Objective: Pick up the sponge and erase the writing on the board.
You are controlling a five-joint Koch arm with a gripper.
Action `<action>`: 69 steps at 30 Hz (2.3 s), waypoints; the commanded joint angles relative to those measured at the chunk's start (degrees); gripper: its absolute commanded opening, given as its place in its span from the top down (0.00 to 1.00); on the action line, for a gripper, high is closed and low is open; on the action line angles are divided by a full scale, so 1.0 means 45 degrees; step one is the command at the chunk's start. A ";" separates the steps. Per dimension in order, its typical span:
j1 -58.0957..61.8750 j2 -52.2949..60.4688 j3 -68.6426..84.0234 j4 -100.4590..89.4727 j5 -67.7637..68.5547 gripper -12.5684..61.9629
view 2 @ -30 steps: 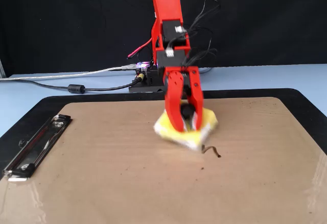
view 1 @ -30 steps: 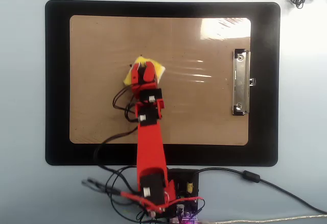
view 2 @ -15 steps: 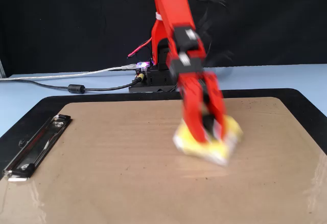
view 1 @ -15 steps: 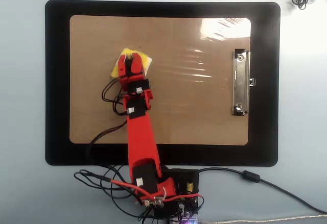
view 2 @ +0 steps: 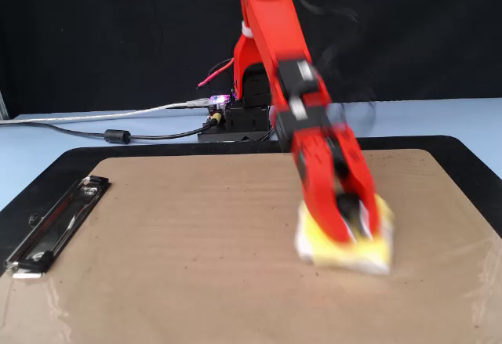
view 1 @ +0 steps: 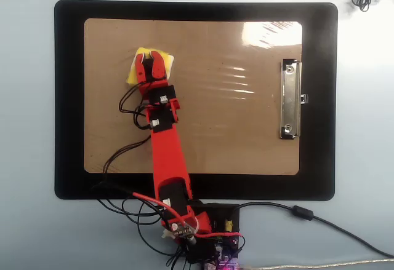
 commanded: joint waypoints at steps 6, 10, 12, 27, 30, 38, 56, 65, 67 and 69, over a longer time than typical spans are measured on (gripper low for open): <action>-0.1426 0.7188 0.5430 0.3223 -0.0723 0.94; -0.4434 0.8770 0.6289 0.4531 -0.3730 0.94; -0.5918 0.8711 0.6191 0.4453 -0.5156 0.94; -0.7793 0.5703 0.6133 0.1621 -0.6016 0.94; -0.7852 0.5430 0.6211 0.1113 -0.6035 0.94; -0.7969 0.5566 0.6172 0.0996 -0.6250 0.76; 0.1289 1.5215 0.8535 0.9375 -0.2656 0.38; 0.5078 1.7324 1.2285 1.1406 0.1641 0.38; 0.5098 1.7383 1.2344 1.1836 0.1582 0.38; 0.5078 1.7383 1.2246 1.2227 0.1582 0.38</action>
